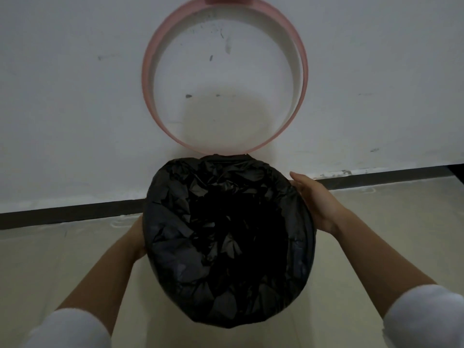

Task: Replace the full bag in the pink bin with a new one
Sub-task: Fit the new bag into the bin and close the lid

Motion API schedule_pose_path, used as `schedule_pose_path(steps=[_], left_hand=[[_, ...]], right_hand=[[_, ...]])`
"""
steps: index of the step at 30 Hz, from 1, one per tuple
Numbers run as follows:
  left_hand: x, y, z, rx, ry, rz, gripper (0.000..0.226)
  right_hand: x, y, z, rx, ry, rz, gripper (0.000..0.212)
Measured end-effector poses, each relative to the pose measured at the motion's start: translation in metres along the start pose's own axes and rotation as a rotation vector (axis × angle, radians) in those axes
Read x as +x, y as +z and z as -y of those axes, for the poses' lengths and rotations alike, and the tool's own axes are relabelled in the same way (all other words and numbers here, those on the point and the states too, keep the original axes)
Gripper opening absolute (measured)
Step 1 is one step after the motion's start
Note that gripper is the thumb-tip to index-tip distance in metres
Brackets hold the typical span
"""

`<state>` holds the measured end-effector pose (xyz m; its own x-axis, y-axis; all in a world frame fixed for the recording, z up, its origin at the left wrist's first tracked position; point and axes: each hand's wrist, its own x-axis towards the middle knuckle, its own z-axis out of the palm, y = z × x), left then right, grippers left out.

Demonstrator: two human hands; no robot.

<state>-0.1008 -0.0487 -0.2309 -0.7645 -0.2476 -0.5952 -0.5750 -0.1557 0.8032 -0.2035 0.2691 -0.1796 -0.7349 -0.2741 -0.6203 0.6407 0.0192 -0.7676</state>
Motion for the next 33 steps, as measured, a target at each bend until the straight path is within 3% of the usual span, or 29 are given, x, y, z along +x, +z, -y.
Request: schedule_pose_path(steps=[3, 5, 7, 9, 12, 16, 19, 22, 23, 25, 27, 28, 31, 33], left_hand=[[-0.007, -0.017, 0.009, -0.147, -0.070, 0.049, 0.030], [-0.010, -0.017, 0.004, -0.279, -0.070, -0.052, 0.024], [-0.022, -0.006, -0.006, -0.269, -0.027, 0.013, 0.028], [-0.033, 0.015, -0.011, -0.144, 0.023, 0.128, 0.029], [-0.092, -0.004, 0.002, -0.214, 0.131, -0.027, 0.020], [-0.087, 0.000, 0.015, -0.275, -0.022, -0.089, 0.014], [-0.087, 0.001, 0.025, -0.246, -0.071, -0.081, 0.028], [-0.089, -0.001, 0.014, -0.260, 0.059, -0.200, 0.040], [-0.091, -0.001, 0.010, -0.204, 0.157, -0.272, 0.043], [-0.100, 0.005, 0.004, 0.134, 0.463, -0.361, 0.047], [-0.105, 0.013, 0.003, 0.629, 0.753, -0.290, 0.051], [-0.104, 0.019, 0.002, 0.889, 0.781, -0.227, 0.056], [-0.100, 0.031, -0.005, 1.514, 0.576, -0.075, 0.058], [-0.098, 0.039, -0.015, 1.718, 0.496, 0.014, 0.054]], right_hand=[[-0.016, -0.018, -0.005, 0.084, -0.177, -0.184, 0.023], [-0.032, -0.028, -0.011, -0.021, -0.327, -0.331, 0.016], [-0.046, -0.025, -0.030, -0.152, -0.399, -0.392, 0.019], [-0.059, -0.020, -0.048, -0.254, -0.391, -0.417, 0.024], [-0.107, 0.021, -0.073, -0.135, -0.354, -0.411, 0.030], [-0.094, 0.023, -0.071, 0.077, -0.300, -0.466, 0.028], [-0.086, 0.016, -0.079, 0.049, -0.300, -0.511, 0.043], [-0.092, 0.009, -0.080, -0.062, -0.349, -0.551, 0.024], [-0.096, 0.008, -0.078, -0.147, -0.400, -0.599, 0.019], [-0.104, 0.016, -0.072, -0.507, -0.585, -0.691, 0.028], [-0.105, 0.031, -0.065, -0.935, -0.847, -0.588, 0.044], [-0.102, 0.039, -0.062, -1.149, -0.863, -0.495, 0.053], [-0.083, 0.055, -0.047, -1.666, -0.524, -0.299, 0.073], [-0.070, 0.058, -0.039, -1.899, -0.332, -0.193, 0.067]])
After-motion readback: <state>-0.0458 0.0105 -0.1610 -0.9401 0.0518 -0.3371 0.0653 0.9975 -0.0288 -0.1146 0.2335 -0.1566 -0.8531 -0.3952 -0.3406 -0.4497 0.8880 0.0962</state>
